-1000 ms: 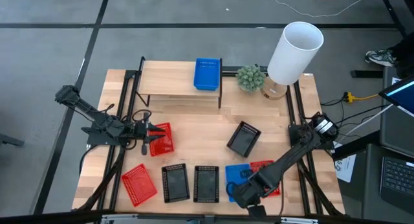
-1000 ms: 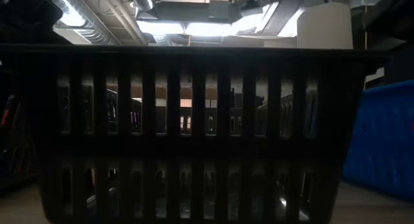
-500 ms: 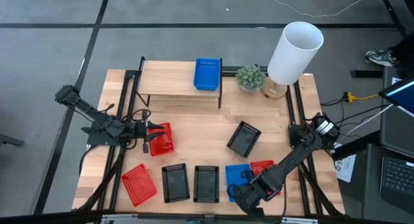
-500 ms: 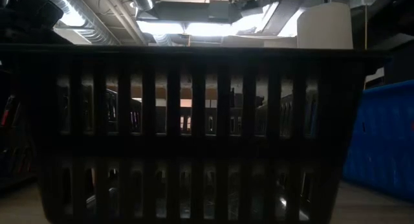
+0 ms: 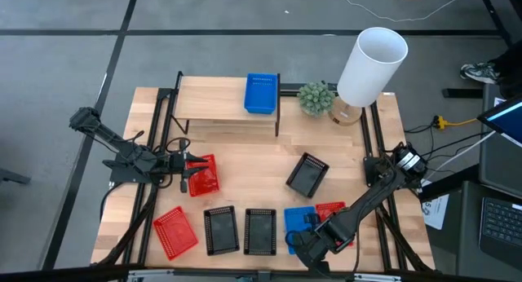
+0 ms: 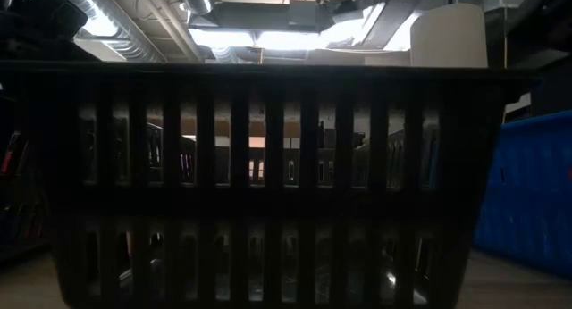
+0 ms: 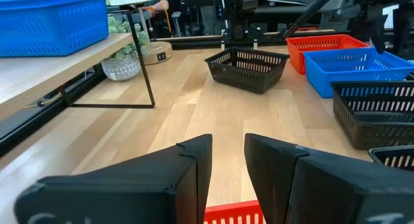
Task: Stack baskets on shelf by color
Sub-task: Stack the blue bin on top of the stacked blue bins on the shelf
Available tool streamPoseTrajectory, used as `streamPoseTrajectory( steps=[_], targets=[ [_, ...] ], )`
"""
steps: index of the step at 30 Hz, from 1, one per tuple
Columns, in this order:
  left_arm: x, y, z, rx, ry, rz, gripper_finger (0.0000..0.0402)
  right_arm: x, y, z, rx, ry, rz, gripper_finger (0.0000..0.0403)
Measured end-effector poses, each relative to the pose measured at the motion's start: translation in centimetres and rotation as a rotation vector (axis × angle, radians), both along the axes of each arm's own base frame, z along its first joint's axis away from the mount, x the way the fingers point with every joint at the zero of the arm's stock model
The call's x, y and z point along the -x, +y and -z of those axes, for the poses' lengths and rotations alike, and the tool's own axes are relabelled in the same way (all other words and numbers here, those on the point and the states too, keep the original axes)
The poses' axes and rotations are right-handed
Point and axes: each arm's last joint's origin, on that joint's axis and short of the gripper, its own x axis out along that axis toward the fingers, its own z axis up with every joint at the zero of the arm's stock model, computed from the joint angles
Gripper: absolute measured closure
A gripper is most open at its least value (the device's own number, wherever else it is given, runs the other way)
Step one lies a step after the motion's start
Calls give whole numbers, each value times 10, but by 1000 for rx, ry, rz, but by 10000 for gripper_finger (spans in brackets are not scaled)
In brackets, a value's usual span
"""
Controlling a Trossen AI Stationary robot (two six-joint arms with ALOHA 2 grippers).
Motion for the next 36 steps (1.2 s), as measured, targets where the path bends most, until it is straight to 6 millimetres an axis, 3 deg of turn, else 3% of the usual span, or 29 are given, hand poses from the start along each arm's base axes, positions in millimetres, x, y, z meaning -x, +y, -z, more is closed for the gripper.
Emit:
streamPoseTrajectory(
  steps=[6, 11, 14, 18, 21, 24, 29, 36],
  targets=[
    [0, 0, 0, 0, 1, 0, 317, -3, 7, 19, -44, 78, -54, 273],
    [0, 0, 0, -1, 0, 0, 317, -6, 6, 22, 16, 24, -34, 277],
    [0, 0, 0, -20, 4, 1, 317, -8, 3, 22, 37, 8, 10, 309],
    [0, 0, 0, -24, 5, 2, 317, -10, 2, 21, 22, 11, 5, 386],
    [0, 0, 0, -24, 5, 2, 317, -12, 3, 15, 25, 7, -16, 390],
    [0, 0, 0, -24, 5, 2, 317, -14, 5, -4, 36, 23, -19, 396],
    [0, 0, 0, -24, 5, 2, 317, -18, 4, -65, 102, 1, -26, 398],
    [0, 0, 0, -26, 5, 2, 317, -18, -13, -154, 416, -339, -15, 399]
  ],
)
